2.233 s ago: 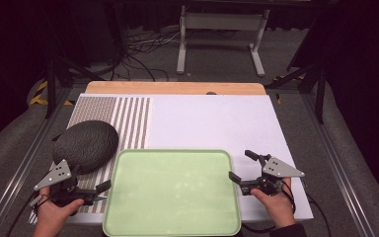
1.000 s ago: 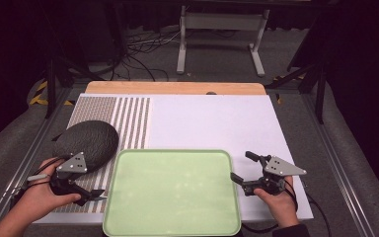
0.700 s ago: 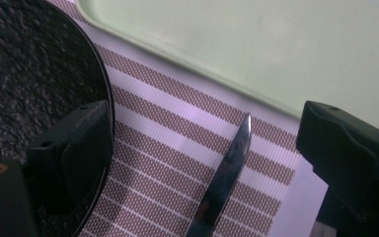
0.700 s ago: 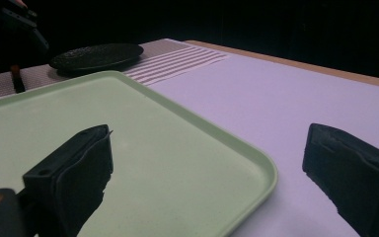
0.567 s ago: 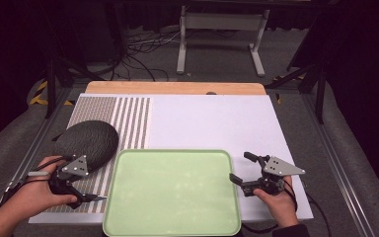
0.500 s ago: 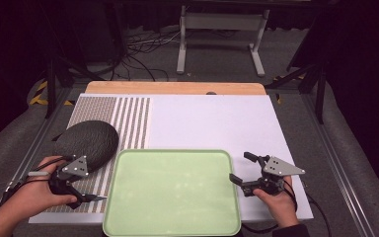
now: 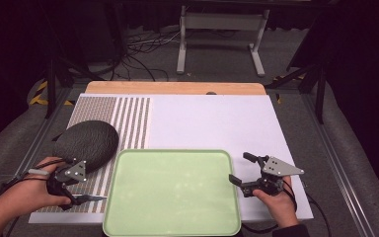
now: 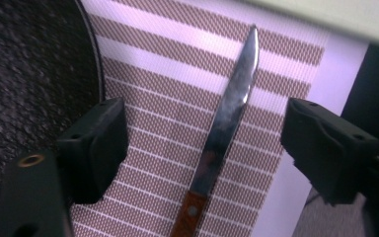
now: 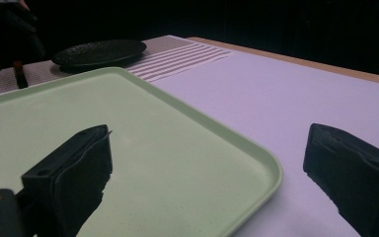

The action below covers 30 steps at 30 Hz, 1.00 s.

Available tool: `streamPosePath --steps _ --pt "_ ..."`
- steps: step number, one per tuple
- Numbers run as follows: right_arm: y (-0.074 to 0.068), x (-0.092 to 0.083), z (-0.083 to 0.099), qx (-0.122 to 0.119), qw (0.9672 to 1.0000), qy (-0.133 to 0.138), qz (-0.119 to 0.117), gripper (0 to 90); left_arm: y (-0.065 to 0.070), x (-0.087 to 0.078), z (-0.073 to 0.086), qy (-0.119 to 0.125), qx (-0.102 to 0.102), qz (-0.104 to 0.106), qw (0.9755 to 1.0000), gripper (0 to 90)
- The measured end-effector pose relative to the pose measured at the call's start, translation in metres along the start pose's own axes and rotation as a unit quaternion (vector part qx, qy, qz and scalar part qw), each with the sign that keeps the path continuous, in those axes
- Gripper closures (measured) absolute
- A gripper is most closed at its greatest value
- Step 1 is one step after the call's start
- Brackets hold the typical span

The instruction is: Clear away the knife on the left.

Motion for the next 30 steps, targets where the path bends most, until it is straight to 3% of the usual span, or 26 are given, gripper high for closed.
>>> streamPosePath --steps 4,7,13,16,18,20,25,27,30 --pt "-0.001 0.001 0.000 -0.002 1.0000 -0.002 -0.001 5.3 -0.001 0.003 0.007 -0.053 0.025 0.007 0.9983 25.2" --pt "-0.001 0.000 0.000 -0.002 1.0000 -0.002 -0.002 5.3 -0.002 0.005 0.012 -0.075 0.037 0.010 0.9964 25.6" --pt "-0.001 -0.001 0.000 -0.002 1.0000 -0.002 -0.002 5.1 -0.003 0.007 0.020 -0.099 0.054 0.016 0.9935 29.9" --pt "-0.001 -0.001 0.000 -0.002 1.0000 -0.002 -0.004 4.9 -0.005 0.008 0.027 -0.123 0.067 0.014 0.9900 34.1" --pt "-0.002 0.000 0.001 -0.003 1.0000 -0.003 -0.005 4.8 -0.005 0.008 0.029 -0.126 0.074 0.016 0.9892 36.3" --pt "-0.003 0.000 0.001 -0.005 1.0000 -0.004 -0.008 4.8 -0.004 0.008 0.031 -0.130 0.080 0.027 0.9879 38.5" --pt "-0.004 0.001 0.000 -0.007 0.9999 -0.003 -0.010 4.8 -0.004 0.011 0.037 -0.160 0.096 0.029 0.9821 48.6" --pt "-0.005 0.001 0.000 -0.006 0.9999 -0.002 -0.012 4.7 -0.004 0.012 0.038 -0.164 0.101 0.030 0.9809 54.0" --pt "-0.005 0.001 0.000 -0.006 0.9999 -0.002 -0.013 4.7 -0.005 0.013 0.041 -0.184 0.114 0.032 0.9758 65.3"
Point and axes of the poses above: each handheld gripper's, and its own axes: x roughly forward along the jaws, z roughly out of its underside, y roughly to its right, the point moved 8 cm from there along x, roughly forward along the jaws, and after that the axes turned 3 degrees about -z, right-handed, at the moved point
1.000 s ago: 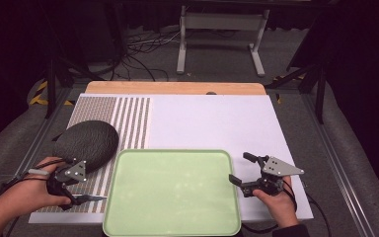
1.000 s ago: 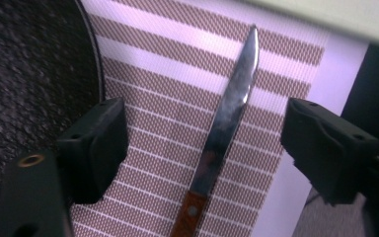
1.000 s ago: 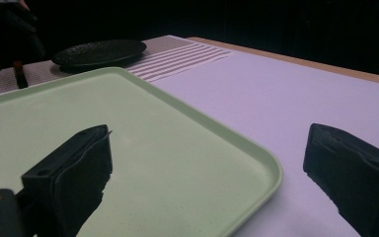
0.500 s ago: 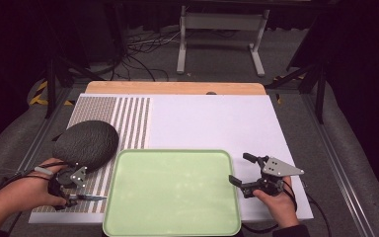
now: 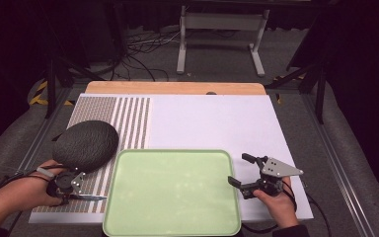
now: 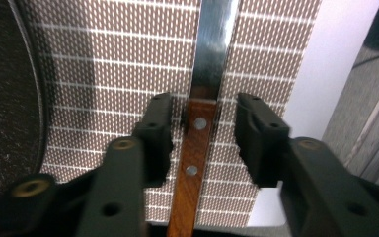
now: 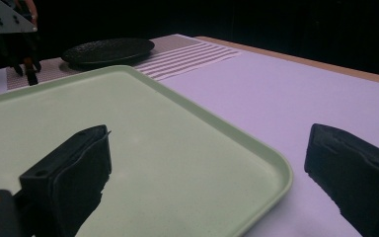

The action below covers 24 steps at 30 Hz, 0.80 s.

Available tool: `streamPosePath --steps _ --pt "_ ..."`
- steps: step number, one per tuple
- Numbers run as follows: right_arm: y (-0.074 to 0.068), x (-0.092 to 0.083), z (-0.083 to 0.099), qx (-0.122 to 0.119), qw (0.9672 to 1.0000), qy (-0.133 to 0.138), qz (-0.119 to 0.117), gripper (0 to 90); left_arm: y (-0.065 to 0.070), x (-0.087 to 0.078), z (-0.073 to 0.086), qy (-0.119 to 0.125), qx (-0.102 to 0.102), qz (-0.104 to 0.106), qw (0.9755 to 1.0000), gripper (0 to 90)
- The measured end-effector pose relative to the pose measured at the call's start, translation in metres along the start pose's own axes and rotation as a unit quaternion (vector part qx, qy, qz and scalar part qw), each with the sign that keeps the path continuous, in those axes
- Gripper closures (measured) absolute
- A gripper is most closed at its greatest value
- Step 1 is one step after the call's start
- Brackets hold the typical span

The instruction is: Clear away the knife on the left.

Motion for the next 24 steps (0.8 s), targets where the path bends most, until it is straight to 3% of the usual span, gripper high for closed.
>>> streamPosePath --steps 6,11,18,20,23,24 --pt "0.000 0.000 0.000 0.004 1.0000 0.001 -0.002 4.8 -0.002 0.002 0.000 -0.011 0.019 -0.007 0.9997 76.5" --pt "-0.001 0.000 0.000 0.003 1.0000 0.001 -0.003 4.8 -0.002 0.002 -0.001 -0.016 0.030 -0.011 0.9994 77.2" --pt "0.000 -0.001 0.000 0.006 1.0000 0.001 -0.004 4.7 -0.001 -0.003 0.004 0.010 -0.002 0.002 0.9999 77.4" --pt "-0.001 0.000 0.000 0.006 1.0000 0.000 -0.004 4.7 -0.001 -0.006 0.005 0.006 -0.011 0.004 0.9999 77.4" --pt "0.000 0.000 0.001 0.006 1.0000 -0.001 -0.003 4.7 -0.002 -0.019 0.006 0.004 -0.037 0.010 0.9993 77.5" --pt "0.000 0.001 0.001 0.006 1.0000 0.000 -0.003 4.8 -0.003 -0.023 0.004 0.015 -0.041 0.007 0.9990 77.5"
Point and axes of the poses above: each handheld gripper's, and its own axes: x roughly forward along the jaws, z roughly out of its underside, y roughly to its right, the point moved 8 cm from there along x, roughly forward along the jaws, and after that the axes turned 3 degrees about -z, right-handed, at the moved point
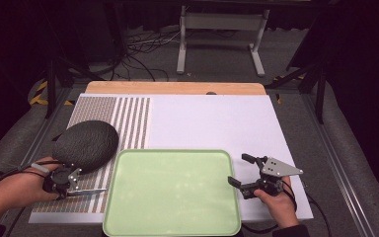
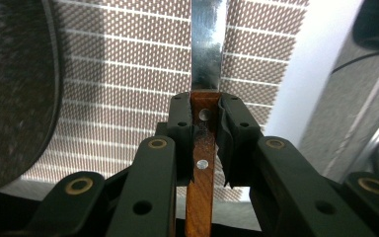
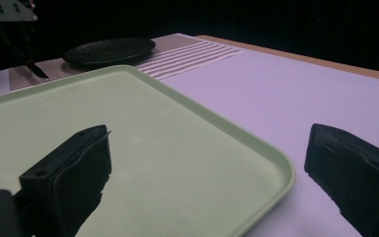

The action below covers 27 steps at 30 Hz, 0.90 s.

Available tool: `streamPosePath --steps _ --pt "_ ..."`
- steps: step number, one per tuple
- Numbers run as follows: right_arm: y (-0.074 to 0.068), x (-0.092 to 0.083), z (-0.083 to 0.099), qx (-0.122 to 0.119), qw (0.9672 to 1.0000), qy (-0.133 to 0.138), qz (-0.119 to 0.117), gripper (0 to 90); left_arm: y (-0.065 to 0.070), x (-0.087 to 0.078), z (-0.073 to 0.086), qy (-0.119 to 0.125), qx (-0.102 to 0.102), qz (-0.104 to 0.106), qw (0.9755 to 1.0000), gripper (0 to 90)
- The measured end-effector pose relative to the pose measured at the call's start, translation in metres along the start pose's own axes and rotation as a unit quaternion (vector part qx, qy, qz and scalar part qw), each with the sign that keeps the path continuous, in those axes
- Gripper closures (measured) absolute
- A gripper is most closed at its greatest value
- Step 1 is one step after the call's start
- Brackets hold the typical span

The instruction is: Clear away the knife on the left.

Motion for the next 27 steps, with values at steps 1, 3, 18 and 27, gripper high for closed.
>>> streamPosePath --steps 1,3,18,27 --pt "0.000 0.000 0.000 0.000 1.0000 0.000 0.000 4.7 -0.001 -0.004 -0.001 0.004 -0.001 0.000 1.0000 77.5" --pt "0.000 0.000 0.000 0.000 1.0000 0.000 0.000 4.8 -0.002 -0.013 -0.004 0.017 -0.013 -0.004 0.9998 77.5" --pt "0.002 -0.002 0.000 0.005 1.0000 0.001 0.003 4.7 0.003 -0.034 -0.032 0.088 -0.120 0.055 0.9873 77.5" --pt "0.003 -0.002 0.000 0.005 1.0000 0.000 0.003 4.7 0.010 -0.045 -0.054 0.135 -0.187 0.087 0.9692 77.5"
Point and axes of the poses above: each handheld gripper's, and its own axes: x roughly forward along the jaws, z roughly out of its underside, y roughly to its right, the point moved 8 cm from there along x, roughly forward along the jaws, and after that the axes turned 3 degrees about -z, right-handed, at the moved point
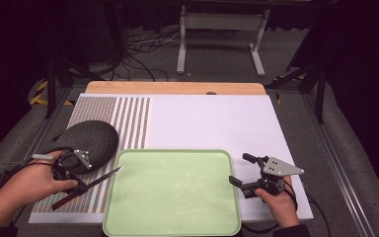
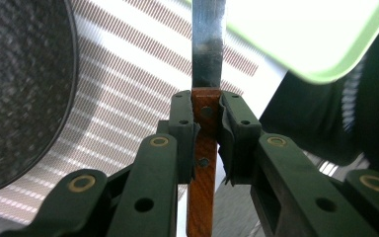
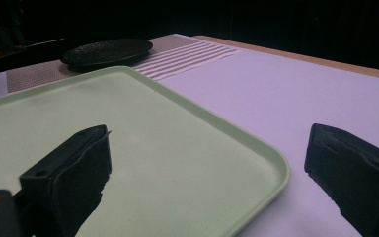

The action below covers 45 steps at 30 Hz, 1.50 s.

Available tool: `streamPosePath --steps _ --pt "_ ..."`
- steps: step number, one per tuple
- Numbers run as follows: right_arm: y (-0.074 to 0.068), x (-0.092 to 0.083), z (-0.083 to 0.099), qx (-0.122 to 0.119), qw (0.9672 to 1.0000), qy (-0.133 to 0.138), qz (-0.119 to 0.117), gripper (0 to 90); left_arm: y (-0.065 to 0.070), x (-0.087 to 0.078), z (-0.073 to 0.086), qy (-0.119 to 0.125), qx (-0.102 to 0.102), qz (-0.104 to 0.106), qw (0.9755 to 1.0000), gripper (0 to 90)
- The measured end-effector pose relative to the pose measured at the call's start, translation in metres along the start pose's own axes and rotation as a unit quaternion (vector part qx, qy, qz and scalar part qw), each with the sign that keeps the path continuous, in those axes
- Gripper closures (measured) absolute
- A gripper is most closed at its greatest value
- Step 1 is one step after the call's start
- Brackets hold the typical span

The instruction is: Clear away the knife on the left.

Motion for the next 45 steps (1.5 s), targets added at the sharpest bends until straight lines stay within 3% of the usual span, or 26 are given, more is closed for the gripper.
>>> streamPosePath --steps 3,7,10,14,21,25,36,39,44,45 --pt "0.000 0.000 0.000 0.002 1.0000 0.001 0.001 4.7 0.004 0.001 -0.006 0.009 -0.005 -0.003 0.9999 77.5" --pt "-0.001 0.001 0.000 0.001 1.0000 -0.001 0.001 4.8 0.011 0.002 -0.015 0.031 -0.023 0.009 0.9992 77.5" --pt "-0.001 0.001 0.000 0.001 1.0000 -0.001 -0.001 4.8 0.016 0.001 -0.023 0.053 -0.041 0.016 0.9976 77.5" --pt "0.000 0.001 0.001 0.001 1.0000 -0.002 0.000 4.7 0.022 0.004 -0.032 0.062 -0.060 0.022 0.9960 77.5" --pt "0.000 -0.001 0.000 0.003 1.0000 -0.001 0.000 4.8 0.032 0.010 -0.049 0.081 -0.064 0.031 0.9942 77.5" --pt "0.000 0.000 0.001 0.001 1.0000 -0.002 0.000 4.8 0.040 0.017 -0.060 0.094 -0.061 0.050 0.9925 77.5" --pt "0.000 0.000 0.001 0.003 1.0000 -0.003 -0.003 4.7 0.051 0.028 -0.076 0.103 -0.054 0.070 0.9907 77.4" --pt "0.000 0.000 0.001 0.004 1.0000 -0.004 -0.002 4.7 0.053 0.032 -0.078 0.101 -0.061 0.062 0.9910 77.5" --pt "0.000 0.000 0.002 0.004 1.0000 -0.003 -0.002 4.6 0.058 0.036 -0.081 0.111 -0.061 0.069 0.9895 77.5" --pt "0.000 0.000 0.002 0.003 1.0000 -0.003 -0.002 4.6 0.059 0.038 -0.083 0.119 -0.061 0.074 0.9883 77.5"
Point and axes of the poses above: each handheld gripper's, and its own axes: x roughly forward along the jaws, z roughly out of its underside, y roughly to its right, the point moved 8 cm from there along x, roughly forward along the jaws, and after that the axes turned 3 degrees about -z, right-handed, at the moved point
